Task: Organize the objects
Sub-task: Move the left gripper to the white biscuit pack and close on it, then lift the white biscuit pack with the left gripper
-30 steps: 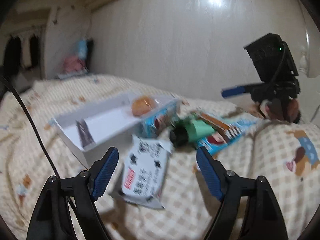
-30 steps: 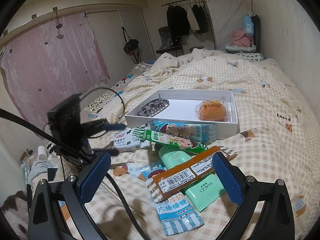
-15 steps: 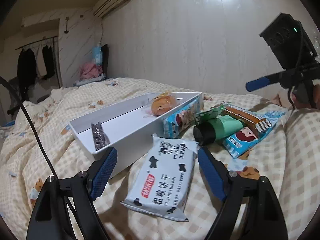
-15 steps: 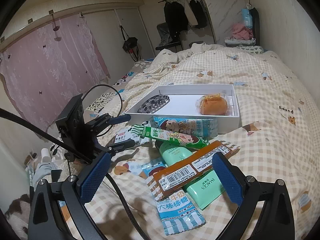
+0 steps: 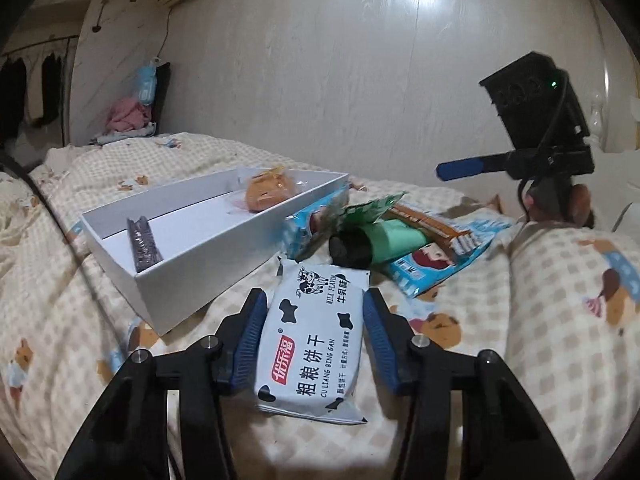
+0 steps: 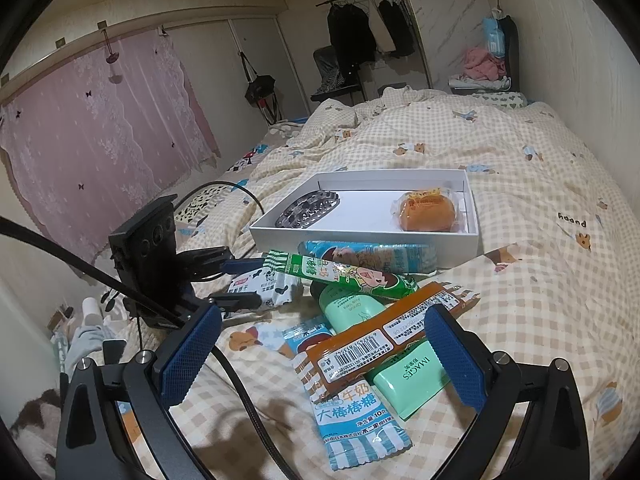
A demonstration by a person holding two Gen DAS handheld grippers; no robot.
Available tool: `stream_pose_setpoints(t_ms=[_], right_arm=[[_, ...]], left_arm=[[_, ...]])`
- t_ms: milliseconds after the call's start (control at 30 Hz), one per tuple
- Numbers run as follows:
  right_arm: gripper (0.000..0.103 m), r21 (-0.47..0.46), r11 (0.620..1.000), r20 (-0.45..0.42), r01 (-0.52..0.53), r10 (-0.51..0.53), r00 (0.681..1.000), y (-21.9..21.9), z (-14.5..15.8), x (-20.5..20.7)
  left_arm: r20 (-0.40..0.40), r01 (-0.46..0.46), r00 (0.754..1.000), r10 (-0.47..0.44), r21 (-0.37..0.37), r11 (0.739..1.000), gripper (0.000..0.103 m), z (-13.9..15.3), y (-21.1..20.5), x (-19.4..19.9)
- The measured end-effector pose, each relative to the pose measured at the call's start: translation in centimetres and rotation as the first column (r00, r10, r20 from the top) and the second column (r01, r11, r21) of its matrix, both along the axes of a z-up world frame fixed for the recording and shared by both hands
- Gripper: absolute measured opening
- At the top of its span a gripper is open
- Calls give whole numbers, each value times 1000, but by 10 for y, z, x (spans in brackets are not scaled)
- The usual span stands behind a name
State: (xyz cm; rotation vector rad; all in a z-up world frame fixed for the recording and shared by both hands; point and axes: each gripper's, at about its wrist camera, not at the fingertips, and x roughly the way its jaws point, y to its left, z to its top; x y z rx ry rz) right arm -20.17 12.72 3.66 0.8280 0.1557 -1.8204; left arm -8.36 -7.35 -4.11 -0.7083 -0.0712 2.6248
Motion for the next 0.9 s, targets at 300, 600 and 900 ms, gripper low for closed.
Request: stream_pose_setpoints(t_ms=[300,600,900], right_arm=[[102,-1,1000,2,-1,1,1000,0,0,0],[102,-4,1000,7,-1,1,1000,0,-1,0],[102,-5,1000,12,-1,1,1000,0,-2,0]], left_arm=[[-36,-24,999,22,-67,997,55,0,9,3],[-57,-28,998,19,-153,988,54,-4,19,6],[-329,-38,942,61,75,996,54,45,-12,54]])
